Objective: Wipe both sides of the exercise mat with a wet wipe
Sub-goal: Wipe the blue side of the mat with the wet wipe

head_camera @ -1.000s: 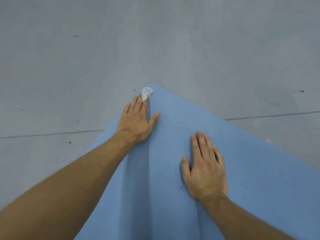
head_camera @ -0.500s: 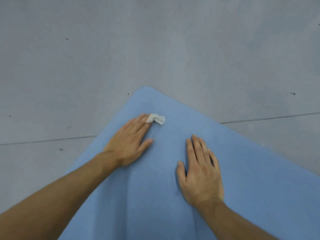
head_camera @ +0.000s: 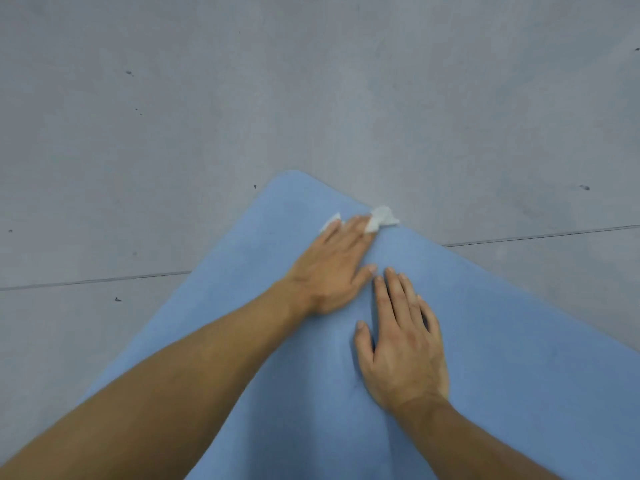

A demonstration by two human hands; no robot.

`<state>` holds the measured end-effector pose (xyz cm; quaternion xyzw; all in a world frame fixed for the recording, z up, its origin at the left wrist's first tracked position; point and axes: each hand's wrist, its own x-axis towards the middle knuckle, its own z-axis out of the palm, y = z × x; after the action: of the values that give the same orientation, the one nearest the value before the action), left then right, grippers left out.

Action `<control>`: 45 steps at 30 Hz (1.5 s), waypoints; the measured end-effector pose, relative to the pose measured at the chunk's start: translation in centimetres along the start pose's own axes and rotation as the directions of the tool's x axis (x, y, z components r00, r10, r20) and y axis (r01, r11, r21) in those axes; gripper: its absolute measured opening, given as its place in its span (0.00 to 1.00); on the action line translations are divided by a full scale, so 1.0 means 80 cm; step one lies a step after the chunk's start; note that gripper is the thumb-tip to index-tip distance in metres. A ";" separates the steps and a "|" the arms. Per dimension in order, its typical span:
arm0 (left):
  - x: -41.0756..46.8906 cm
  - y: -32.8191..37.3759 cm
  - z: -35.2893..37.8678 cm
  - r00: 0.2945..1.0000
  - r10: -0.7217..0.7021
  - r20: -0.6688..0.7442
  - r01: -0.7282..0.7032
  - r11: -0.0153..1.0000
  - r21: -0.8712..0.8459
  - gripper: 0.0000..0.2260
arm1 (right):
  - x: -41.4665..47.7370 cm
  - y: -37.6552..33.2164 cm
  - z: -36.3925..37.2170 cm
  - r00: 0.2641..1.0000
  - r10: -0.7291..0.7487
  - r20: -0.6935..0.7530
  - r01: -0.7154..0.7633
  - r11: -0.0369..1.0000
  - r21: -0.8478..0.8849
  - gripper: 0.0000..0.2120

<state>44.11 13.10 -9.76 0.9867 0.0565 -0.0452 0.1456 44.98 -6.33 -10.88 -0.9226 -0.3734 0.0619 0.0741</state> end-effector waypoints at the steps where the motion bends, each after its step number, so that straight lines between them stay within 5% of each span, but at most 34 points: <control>1: -0.013 0.007 0.004 0.999 0.048 0.012 -0.048 0.999 0.003 0.32 | 0.000 0.000 0.000 1.000 -0.001 0.001 0.001 1.000 -0.007 0.35; 5: -0.066 -0.009 0.009 0.997 0.072 0.011 -0.072 0.997 -0.004 0.30 | 0.001 0.001 0.000 1.000 0.000 -0.011 0.000 1.000 0.003 0.35; 13: -0.051 -0.130 -0.025 0.882 -0.452 -0.133 0.442 0.891 -0.100 0.33 | 0.001 0.001 0.002 1.000 -0.005 -0.025 0.005 1.000 0.001 0.34; 20: 0.029 -0.057 -0.020 0.958 -0.285 0.015 0.285 0.958 -0.040 0.30 | 0.003 0.001 0.003 0.999 0.000 -0.051 0.000 1.000 0.002 0.34; 27: -0.095 -0.023 0.001 0.999 0.022 0.038 -0.022 1.000 0.017 0.30 | 0.004 0.002 0.003 0.998 0.001 -0.057 0.000 1.000 0.006 0.35; 32: -0.167 -0.076 0.002 0.978 -0.202 -0.050 0.205 0.977 0.062 0.29 | 0.004 0.002 0.002 0.999 -0.005 -0.049 0.006 1.000 0.004 0.34; 37: -0.117 -0.114 -0.023 0.889 -0.451 -0.077 0.450 0.892 -0.028 0.35 | 0.004 0.003 0.002 0.999 -0.010 -0.032 0.009 1.000 -0.011 0.35; 45: -0.033 -0.049 -0.015 0.975 -0.224 0.012 0.223 0.974 0.031 0.37 | 0.006 0.004 0.003 0.999 -0.005 -0.041 0.005 1.000 -0.003 0.35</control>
<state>41.07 16.92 -9.41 0.9758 0.1653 -0.0697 0.1253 45.48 -6.17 -11.16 -0.9229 -0.3743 0.0423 0.0804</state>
